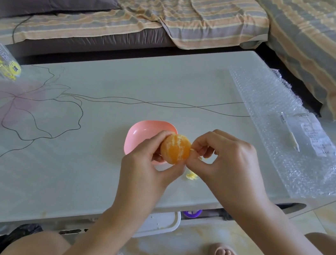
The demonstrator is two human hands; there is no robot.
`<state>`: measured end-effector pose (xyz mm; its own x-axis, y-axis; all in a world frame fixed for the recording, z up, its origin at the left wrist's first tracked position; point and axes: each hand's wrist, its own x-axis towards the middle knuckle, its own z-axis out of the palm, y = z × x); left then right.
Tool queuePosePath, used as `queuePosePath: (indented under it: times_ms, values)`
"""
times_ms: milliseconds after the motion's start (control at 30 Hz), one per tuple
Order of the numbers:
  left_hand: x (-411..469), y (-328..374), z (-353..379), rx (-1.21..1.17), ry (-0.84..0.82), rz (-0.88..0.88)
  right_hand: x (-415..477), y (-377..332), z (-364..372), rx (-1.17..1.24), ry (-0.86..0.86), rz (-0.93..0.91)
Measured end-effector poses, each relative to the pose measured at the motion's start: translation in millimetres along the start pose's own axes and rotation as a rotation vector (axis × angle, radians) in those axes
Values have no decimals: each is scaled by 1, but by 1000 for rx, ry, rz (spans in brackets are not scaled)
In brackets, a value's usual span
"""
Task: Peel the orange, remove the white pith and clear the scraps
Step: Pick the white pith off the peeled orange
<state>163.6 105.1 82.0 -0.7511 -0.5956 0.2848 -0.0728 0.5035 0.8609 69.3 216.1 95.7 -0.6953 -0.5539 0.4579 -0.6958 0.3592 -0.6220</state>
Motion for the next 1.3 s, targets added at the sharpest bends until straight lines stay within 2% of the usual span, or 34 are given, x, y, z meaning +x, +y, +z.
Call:
queuePosePath:
  times_ms: [500,667,833,967,1133,1300]
  values:
    - [0,6,-2,-104,-94,14,2,4,-9,52,7,5]
    - [4,-1,-6,-401,-190,-160,7,11,-15,59,32,54]
    - [7,-10,-8,-685,-314,-340,11,25,-12,0,-48,154]
    - [11,-14,-4,-941,-311,-541,9,34,-4,-99,-68,150]
    - [15,-19,-6,-1081,-351,-645,9,41,3,-141,-107,73]
    - [16,-18,-3,-1073,-303,-680,6,32,-3,10,-159,97]
